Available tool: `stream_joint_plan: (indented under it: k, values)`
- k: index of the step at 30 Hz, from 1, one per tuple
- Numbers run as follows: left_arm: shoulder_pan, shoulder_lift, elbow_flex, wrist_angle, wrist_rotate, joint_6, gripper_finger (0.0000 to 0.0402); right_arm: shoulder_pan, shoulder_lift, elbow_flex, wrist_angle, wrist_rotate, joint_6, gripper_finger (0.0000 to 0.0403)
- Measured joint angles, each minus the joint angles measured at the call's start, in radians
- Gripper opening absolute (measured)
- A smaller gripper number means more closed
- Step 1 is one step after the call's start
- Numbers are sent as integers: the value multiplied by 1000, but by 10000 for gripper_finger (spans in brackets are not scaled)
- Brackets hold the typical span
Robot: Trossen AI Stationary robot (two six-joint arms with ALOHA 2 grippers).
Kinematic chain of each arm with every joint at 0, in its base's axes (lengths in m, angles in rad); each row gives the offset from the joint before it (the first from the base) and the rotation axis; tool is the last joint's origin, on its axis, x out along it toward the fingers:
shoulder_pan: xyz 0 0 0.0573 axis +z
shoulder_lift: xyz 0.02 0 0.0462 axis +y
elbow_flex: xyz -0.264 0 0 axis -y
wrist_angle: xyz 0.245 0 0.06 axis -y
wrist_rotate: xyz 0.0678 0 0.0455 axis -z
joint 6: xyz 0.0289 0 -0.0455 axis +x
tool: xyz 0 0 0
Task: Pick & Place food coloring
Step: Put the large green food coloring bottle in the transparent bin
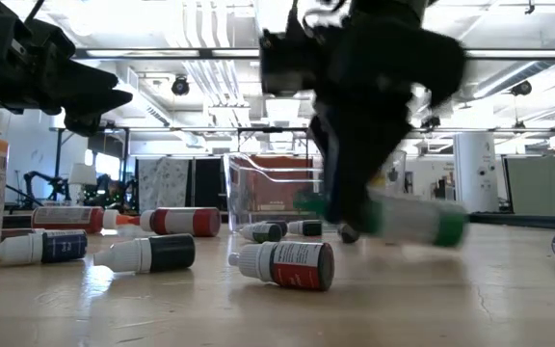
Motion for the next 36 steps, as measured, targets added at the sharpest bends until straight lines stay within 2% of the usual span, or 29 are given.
stream_joint_plan:
  k: [5,11,19,23,36]
  values:
    - [0,0,0,0,0,0,163,-35,-71,-4,135,115,121,111]
    - [0,0,0,0,1,0,163,-85,-88,-75,439,182,275,112]
    - [0,0,0,0,1,0,163,-86,-86,-211,742,478,468,115]
    - [0,0,0,0,1,0,163,-84,-86,-261,776,586,494,116]
    - [0,0,0,0,1,0,163,-82,-84,-279,768,475,487,126]
